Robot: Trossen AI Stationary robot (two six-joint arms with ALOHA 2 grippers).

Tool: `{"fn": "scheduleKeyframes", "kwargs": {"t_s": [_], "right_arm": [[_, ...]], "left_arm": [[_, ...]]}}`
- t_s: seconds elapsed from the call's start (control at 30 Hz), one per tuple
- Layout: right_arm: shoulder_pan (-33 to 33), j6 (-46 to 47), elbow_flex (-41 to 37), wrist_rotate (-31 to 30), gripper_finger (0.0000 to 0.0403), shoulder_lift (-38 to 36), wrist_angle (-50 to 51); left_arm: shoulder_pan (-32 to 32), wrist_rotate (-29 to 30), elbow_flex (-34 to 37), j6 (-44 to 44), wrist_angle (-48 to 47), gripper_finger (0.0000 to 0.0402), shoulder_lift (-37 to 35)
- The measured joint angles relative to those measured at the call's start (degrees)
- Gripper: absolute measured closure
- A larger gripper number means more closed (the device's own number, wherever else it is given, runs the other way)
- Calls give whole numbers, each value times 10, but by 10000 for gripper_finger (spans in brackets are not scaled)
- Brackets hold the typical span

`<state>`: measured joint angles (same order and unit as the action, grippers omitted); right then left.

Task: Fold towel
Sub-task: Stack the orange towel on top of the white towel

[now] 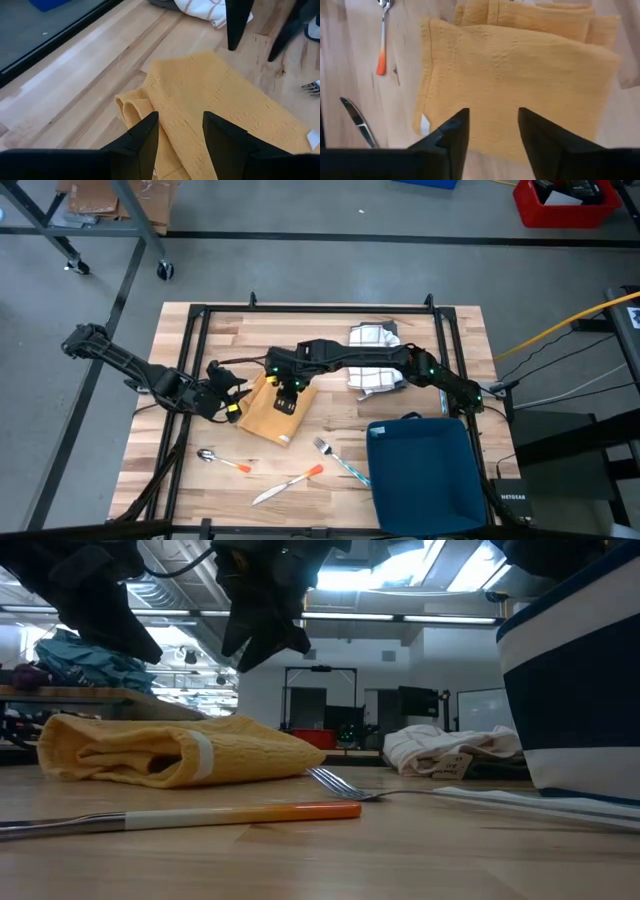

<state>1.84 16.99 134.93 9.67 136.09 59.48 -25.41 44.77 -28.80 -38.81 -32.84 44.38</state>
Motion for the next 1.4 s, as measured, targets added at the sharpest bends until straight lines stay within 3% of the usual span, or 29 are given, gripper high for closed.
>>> {"fn": "scheduleKeyframes", "kwargs": {"t_s": [0.13, 0.37, 0.73, 0.9, 1.4], "right_arm": [[-4, 114, 0, -1, 204, 0, -7], [-12, 304, 0, -5, 199, 1, -40], [-38, 376, 0, -88, 198, 1, -107], [-51, 457, 0, -130, 198, 2, -131], [-116, 716, 0, -231, 198, 2, -146]], "left_arm": [[0, 0, 0, 0, 0, 256, 0], [0, -6, 0, -2, -13, 256, 0], [0, -25, 0, 37, -60, 256, 0], [0, -30, 0, 69, -60, 256, 0], [0, -190, 0, 59, -60, 257, 0]]}}
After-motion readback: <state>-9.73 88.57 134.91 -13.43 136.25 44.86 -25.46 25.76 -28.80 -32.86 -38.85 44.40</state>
